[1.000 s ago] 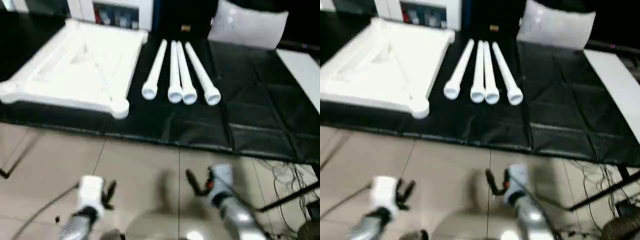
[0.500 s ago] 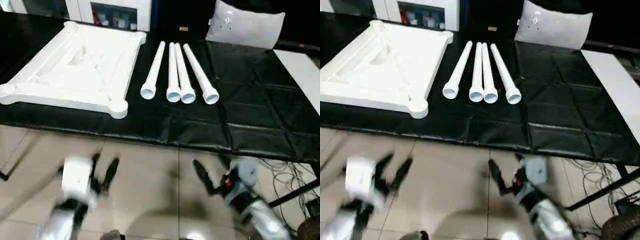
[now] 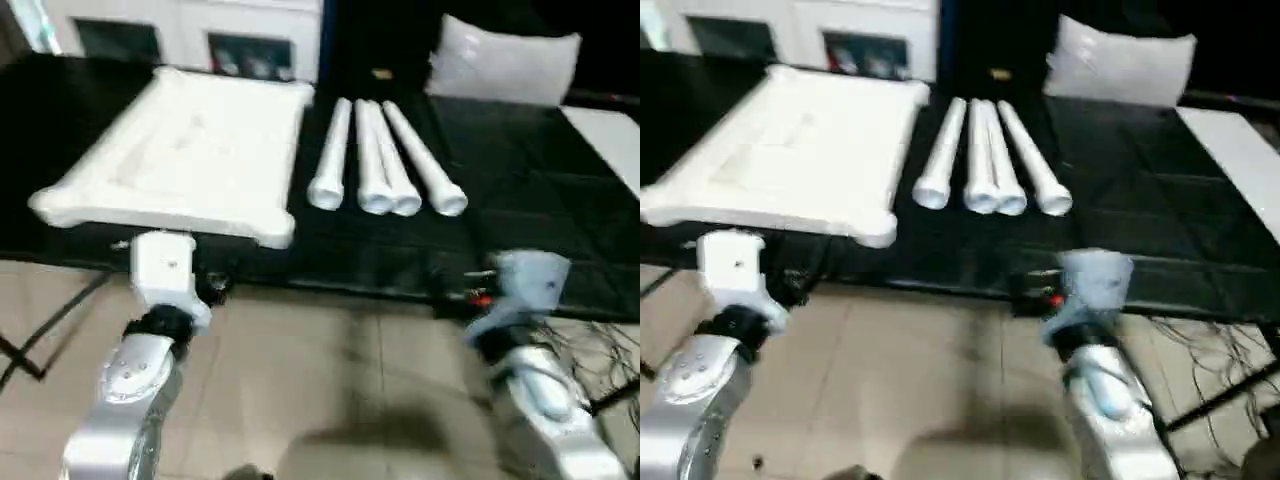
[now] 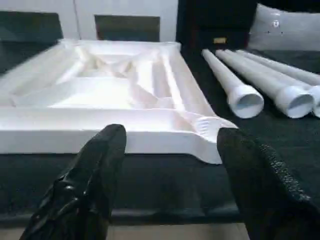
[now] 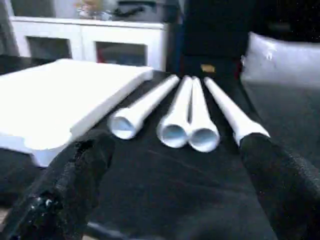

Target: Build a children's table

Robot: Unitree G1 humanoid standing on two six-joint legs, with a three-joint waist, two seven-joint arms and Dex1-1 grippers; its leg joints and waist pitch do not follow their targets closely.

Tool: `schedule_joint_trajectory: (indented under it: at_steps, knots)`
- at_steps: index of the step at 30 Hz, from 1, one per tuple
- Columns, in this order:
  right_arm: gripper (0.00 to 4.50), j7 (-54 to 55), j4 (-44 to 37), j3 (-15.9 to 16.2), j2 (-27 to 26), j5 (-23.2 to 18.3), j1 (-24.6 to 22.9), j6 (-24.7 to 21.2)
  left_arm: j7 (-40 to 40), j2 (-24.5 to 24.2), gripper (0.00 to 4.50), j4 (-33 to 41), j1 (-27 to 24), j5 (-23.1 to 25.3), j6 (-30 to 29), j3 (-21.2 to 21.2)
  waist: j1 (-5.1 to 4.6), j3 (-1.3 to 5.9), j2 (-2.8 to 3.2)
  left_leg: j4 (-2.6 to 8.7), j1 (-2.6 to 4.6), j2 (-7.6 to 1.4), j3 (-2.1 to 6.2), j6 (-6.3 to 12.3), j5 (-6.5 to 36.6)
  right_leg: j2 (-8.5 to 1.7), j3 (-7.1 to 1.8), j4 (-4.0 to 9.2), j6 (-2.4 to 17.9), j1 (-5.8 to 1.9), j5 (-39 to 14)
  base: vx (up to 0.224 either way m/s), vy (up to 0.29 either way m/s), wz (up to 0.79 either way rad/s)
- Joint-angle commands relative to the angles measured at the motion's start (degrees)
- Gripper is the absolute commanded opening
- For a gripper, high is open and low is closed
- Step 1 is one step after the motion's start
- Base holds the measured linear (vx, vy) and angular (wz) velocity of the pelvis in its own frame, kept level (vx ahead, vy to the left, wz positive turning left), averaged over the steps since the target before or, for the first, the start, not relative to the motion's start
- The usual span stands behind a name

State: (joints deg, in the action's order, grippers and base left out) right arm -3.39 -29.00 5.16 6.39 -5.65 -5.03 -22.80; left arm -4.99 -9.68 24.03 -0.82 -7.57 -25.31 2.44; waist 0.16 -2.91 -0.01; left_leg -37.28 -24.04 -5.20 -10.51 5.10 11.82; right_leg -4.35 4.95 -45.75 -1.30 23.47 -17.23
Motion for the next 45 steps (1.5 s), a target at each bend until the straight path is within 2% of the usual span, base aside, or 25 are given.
schedule_joint_trajectory:
  at_steps: [1,3,4,5,6,7,8,10,14,19,22,25,27,28,29,30,31,32,33,35,39,40,41,42,45]
  knots:
    - [4.5,2.55,0.4,-0.58,0.18,3.06,-0.08,-1.04,0.25,0.39,3.26,1.25,0.23,0.08,-1.41,-1.52,-0.12,2.1,1.61,11.37,2.43,-7.7,2.73,10.94,4.85,1.4,2.48,0.14,-2.23,-0.62,-5.49,-0.105,0.186,-0.1]
    - [4.5,4.01,0.29,-1.62,-1.14,0.47,0.24,-5.77,0.22,-0.49,3.26,2.02,-0.02,1.53,-1.68,-2.77,0.05,2.74,-1.62,11.99,2.72,-7.36,2.27,-5.55,23.16,-3.32,-1.48,6.94,2.46,-1.98,-7.27,-0.115,0.172,-0.11]
    - [4.5,4.19,0.21,-1.96,-1.5,-1.29,0.62,-8.51,0.28,-0.74,3.26,2.51,-0.19,2.17,-2.0,-3.35,2.19,1.97,-2.21,-7.72,1.74,-3.33,6.72,-11.05,16.15,-19.49,-11.24,18.67,6.31,0.6,-22.31,-0.118,0.144,-0.08]
    - [4.5,2.91,-0.17,-2.04,-1.98,-3.85,0.76,-9.2,0.21,-0.66,3.26,3.01,-0.37,2.36,-2.15,-3.64,-1.87,1.34,-1.92,-12.68,-1.83,-3.34,10.68,-12.18,9.91,-18.23,-7.63,18.25,7.65,-3.32,-35.42,-0.118,0.144,-0.08]
    - [4.5,2.16,-0.46,-2.15,-2.54,-5.12,0.67,-8.25,0.24,-0.46,3.26,3.34,-0.46,2.32,-2.39,-3.73,-0.7,1.15,-1.03,-11.66,-2.6,-2.83,10.78,-14.18,7.75,-14.56,-5.48,16.71,10.23,-5.39,-36.01,-0.034,0.212,-0.39]
    - [4.5,2.05,-0.58,-2.19,-3.0,-4.79,0.58,-7.58,0.31,-0.4,3.26,3.63,-0.46,2.53,-2.9,-3.84,-1.62,0.58,-0.46,-5.98,0.58,-4.88,11.26,-16.01,12.44,-10.07,0.12,15.42,10.74,-3.7,-33.64,-0.044,0.265,-0.45]
    - [4.5,2.03,-0.2,-1.86,-3.05,-3.59,0.64,-7.52,0.25,-0.43,3.26,3.7,-0.4,2.92,-2.86,-4.19,-3.38,0.98,3.2,3.63,3.83,-7.9,15.5,-20.9,31.28,-1.93,0.37,7.6,6.52,-2.48,-17.82,-0.044,0.265,-0.45]
    - [4.5,1.43,0.4,-1.2,-2.97,-2.58,0.74,-7.23,0.04,-0.34,3.26,3.77,-0.42,2.85,-2.44,-4.68,-3.97,-0.58,3.19,10.43,0.57,-8.12,16.3,-19.37,54.7,-0.7,0.45,4.16,2.86,-5.06,0.73,-0.176,0.212,-0.06]
    - [4.5,2.25,1.48,-0.81,-2.54,-0.45,1.06,-6.65,0.87,0.35,3.26,3.98,-0.03,3.16,-3.41,-5.24,-3.8,1.93,0.8,6.26,3.29,-4.42,12.19,-16.8,36.49,-5.51,-2.89,12.58,3.85,-6.68,-9.92,-0.1,0.107,0.04]
    - [4.5,4.03,2.0,-1.97,-1.65,0.35,1.69,-6.0,0.79,0.97,3.26,4.7,0.26,2.6,-4.44,-5.34,-2.35,0.38,-0.33,2.16,3.78,-5.8,7.36,-6.79,21.05,-10.04,-3.2,21.42,6.62,-7.25,-45.92,-0.079,-0.011,-0.04]
    - [4.5,3.39,1.96,-2.89,-1.88,0.03,1.8,-6.2,0.74,0.94,3.26,4.74,0.28,2.8,-4.8,-5.34,-5.11,-0.48,1.65,9.12,3.88,-6.64,8.36,-13.51,44.31,-2.82,2.45,16.75,1.93,-8.68,-34.26,-0.019,-0.006,0.01]
    - [4.5,3.1,1.97,-3.41,-1.69,0.13,1.85,-6.33,0.7,1.13,3.26,4.8,0.24,2.68,-4.9,-5.13,-4.99,0.17,1.33,13.29,5.28,-7.67,8.77,-11.58,47.67,-1.39,0.54,10.78,1.19,-9.7,-11.75,0.0,0.0,0.0]
    - [4.5,2.7,1.99,-3.53,-1.32,-0.53,1.91,-6.68,0.85,1.51,3.26,5.02,0.18,2.64,-5.3,-4.87,-4.03,0.12,-0.71,7.34,4.79,-5.35,5.85,-11.48,36.69,-6.74,-2.56,19.03,2.4,-8.78,-30.22,0.0,0.0,0.0]
    - [4.5,2.66,1.99,-3.43,-1.08,-0.58,1.93,-6.79,0.88,1.55,3.26,5.1,0.19,2.73,-5.48,-4.85,-3.24,-0.44,-1.85,-1.77,5.35,-5.19,5.46,-6.08,20.62,-13.82,-5.35,24.6,4.89,-8.21,-51.06,0.0,0.0,0.0]
    - [4.5,2.25,2.05,-3.34,-0.98,-0.7,1.95,-6.87,0.97,1.7,3.26,5.13,0.17,2.68,-5.52,-4.77,-3.1,-0.35,-1.94,-4.42,3.75,-5.33,6.31,-4.29,11.86,-15.51,-6.36,25.42,5.97,-9.63,-53.7,0.0,0.0,0.0]
    - [4.5,1.68,2.1,-3.22,-0.91,-0.86,2.01,-7.09,1.09,1.87,3.26,5.14,0.17,2.62,-5.56,-4.68,-3.44,-0.45,-1.86,-3.86,0.33,-6.03,7.26,-5.26,5.78,-14.75,-4.14,23.73,6.67,-12.5,-49.59,0.084,0.057,-0.31]
    - [4.5,1.68,2.1,-3.22,-0.91,-0.86,2.01,-7.09,1.09,1.87,3.26,5.14,0.17,2.62,-5.56,-4.68,-2.68,-0.31,-0.83,-1.46,1.54,-6.41,7.13,-6.15,7.51,-12.27,-2.55,22.96,7.24,-12.39,-46.26,0.114,0.082,-0.13]
    - [4.5,1.46,2.14,-3.08,-0.92,-0.76,2.17,-7.05,1.25,2.02,3.26,5.14,0.17,2.61,-5.61,-4.61,-4.07,-0.32,1.43,6.96,7.21,-7.32,7.53,-9.13,26.56,-1.09,1.97,16.31,6.77,-8.16,-26.56,0.114,0.082,-0.13]
    - [4.5,1.22,2.18,-2.94,-0.92,-0.62,2.38,-6.98,1.43,2.14,3.26,5.15,0.18,2.64,-5.7,-4.56,-5.75,-0.16,1.36,9.19,8.8,-9.08,9.13,-10.55,38.07,0.46,1.44,12.72,6.24,-6.51,-19.95,0.061,0.075,0.14]
    - [4.5,0.38,2.63,-1.49,0.49,1.28,3.82,-6.04,1.87,2.48,3.26,5.0,0.49,2.91,-5.7,-4.27,-6.47,0.59,2.45,11.84,9.99,-10.26,12.96,-9.42,49.17,0.43,-0.33,6.84,0.89,-4.97,-3.1,0.073,0.057,-0.04]
    - [4.5,0.09,3.56,-1.3,1.27,1.59,5.07,-5.57,1.4,2.08,3.26,4.68,1.29,3.95,-5.75,-5.22,-6.49,1.63,-0.56,10.36,11.08,-7.89,9.37,-1.95,39.76,-1.93,-1.68,11.29,1.04,-3.7,3.41,0.126,-0.018,-0.06]
    - [4.5,0.13,3.86,-1.61,1.34,1.48,5.51,-5.6,1.24,1.87,3.26,4.65,1.86,4.31,-5.67,-5.62,-4.91,1.88,-2.96,7.37,7.79,-3.86,5.25,0.0,32.71,-4.75,-5.31,16.14,2.32,-6.77,-4.63,0.16,-0.107,0.08]
    - [4.5,0.13,3.86,-1.61,1.34,1.48,5.51,-5.6,1.24,1.87,3.26,4.65,1.86,4.31,-5.67,-5.62,-2.51,2.7,-4.33,-1.33,3.43,-0.54,4.12,1.94,17.18,-9.72,-12.16,19.86,6.59,-12.49,-19.82,0.16,-0.107,0.08]
    - [4.5,-0.26,4.11,-1.92,1.37,1.36,5.76,-5.51,1.34,1.97,3.26,4.57,2.71,4.32,-5.95,-5.74,-1.75,2.96,-4.39,-3.67,0.81,-1.83,5.35,2.14,11.23,-11.82,-13.13,19.94,8.95,-14.37,-22.53,0.191,-0.089,-0.03]
    - [4.5,-1.98,4.3,-1.71,1.96,0.53,5.84,-5.58,1.77,2.14,3.26,3.98,3.96,4.25,-6.28,-5.32,0.73,2.73,-3.21,-2.85,-3.67,-2.54,5.27,1.49,-3.28,-7.94,-5.71,18.89,16.2,-14.47,-8.17,0.2,-0.027,-0.17]
